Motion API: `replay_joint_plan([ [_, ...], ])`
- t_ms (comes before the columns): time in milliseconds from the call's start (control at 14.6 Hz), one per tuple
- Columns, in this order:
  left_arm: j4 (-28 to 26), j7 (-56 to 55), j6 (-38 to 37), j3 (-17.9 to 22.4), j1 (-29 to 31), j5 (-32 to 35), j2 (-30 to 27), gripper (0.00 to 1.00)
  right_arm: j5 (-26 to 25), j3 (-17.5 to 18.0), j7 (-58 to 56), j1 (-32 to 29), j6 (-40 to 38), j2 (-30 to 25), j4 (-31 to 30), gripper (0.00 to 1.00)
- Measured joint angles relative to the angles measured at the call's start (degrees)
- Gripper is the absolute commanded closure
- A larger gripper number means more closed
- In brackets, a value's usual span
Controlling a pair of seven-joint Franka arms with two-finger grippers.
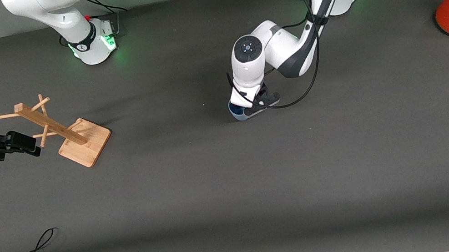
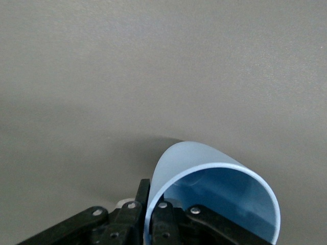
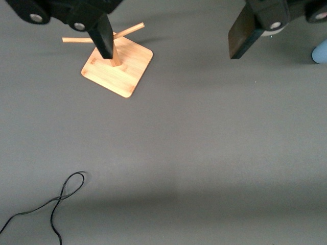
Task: Rotate and upright cup with both arms
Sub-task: 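Rotate the blue cup upright with the left gripper and set it down, then open the left gripper and lift it away from the cup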
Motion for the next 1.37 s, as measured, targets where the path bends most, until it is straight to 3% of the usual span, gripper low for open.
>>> replay_joint_plan([
  [68,0.1,0.1,0.6,0.0,0.0,0.1,0.4,1.0,0.0,0.0,-0.1,0.0,0.0,0.0,0.0,0.0],
  [137,0.2,0.2,0.6,0.0,0.0,0.2,0.4,0.69,0.0,0.1,-0.1,0.0,0.0,0.0,0.0,0.0],
  [205,0.3,0.3,0.6,0.1,0.0,0.3,0.5,0.01,0.0,0.2,-0.2,0.1,0.0,0.0,0.0,0.0],
  [546,0.8,0.5,-0.2,0.3,0.1,0.4,0.4,0.0,0.0,0.6,-0.2,0.6,0.1,0.0,0.0,0.0],
  [683,3.0,0.5,-4.9,0.3,0.2,0.2,-0.6,0.0,0.0,0.6,-0.2,0.6,0.1,0.0,0.0,0.0],
  [1024,12.3,8.0,-26.0,0.6,1.9,-8.8,-10.1,0.0,0.0,0.6,-0.2,0.6,-0.7,0.0,-0.1,0.0],
  [1229,20.6,17.5,-43.5,1.1,8.6,-12.6,-16.2,0.0,0.0,0.5,-0.2,0.6,-1.1,0.1,-0.3,0.0],
  [1366,24.8,23.7,-50.7,1.4,14.5,-13.2,-18.4,0.0,0.0,0.5,-0.3,0.6,-1.1,0.1,-0.3,0.0],
])
